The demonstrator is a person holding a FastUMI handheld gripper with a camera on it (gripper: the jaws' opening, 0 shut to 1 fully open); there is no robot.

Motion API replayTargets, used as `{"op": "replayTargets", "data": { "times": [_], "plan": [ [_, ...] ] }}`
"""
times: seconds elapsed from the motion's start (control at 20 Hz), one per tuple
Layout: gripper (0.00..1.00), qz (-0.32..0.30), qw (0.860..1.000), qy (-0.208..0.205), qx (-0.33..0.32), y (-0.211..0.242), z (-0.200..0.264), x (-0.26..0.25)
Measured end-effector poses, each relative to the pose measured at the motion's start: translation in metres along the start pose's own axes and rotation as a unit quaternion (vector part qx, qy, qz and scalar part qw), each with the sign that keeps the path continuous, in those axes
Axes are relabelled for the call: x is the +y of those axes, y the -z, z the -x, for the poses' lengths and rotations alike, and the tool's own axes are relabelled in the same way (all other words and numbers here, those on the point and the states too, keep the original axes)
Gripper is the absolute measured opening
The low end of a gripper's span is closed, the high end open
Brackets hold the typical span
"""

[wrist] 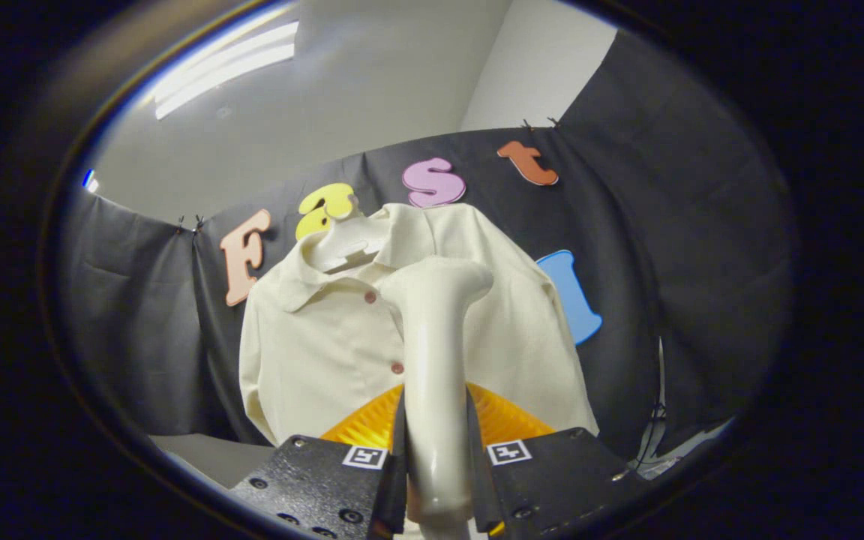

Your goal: Iron the clothes twice with a garment steamer, once on the left side and once on the right side.

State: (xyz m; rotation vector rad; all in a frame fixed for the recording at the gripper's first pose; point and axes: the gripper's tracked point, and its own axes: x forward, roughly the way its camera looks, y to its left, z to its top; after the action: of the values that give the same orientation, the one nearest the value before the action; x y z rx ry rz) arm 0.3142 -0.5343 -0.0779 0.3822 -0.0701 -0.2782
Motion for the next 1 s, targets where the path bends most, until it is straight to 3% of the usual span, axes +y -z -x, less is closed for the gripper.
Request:
{"op": "replayTargets", "data": {
  "times": [0.35, 1.0],
  "plan": [
    [0.34, -0.015, 1.000, 0.017, -0.013, -0.003, -0.036, -0.019],
    [0.34, -0.065, 0.997, 0.026, 0.031, 0.081, -0.004, -0.054]
  ]
}}
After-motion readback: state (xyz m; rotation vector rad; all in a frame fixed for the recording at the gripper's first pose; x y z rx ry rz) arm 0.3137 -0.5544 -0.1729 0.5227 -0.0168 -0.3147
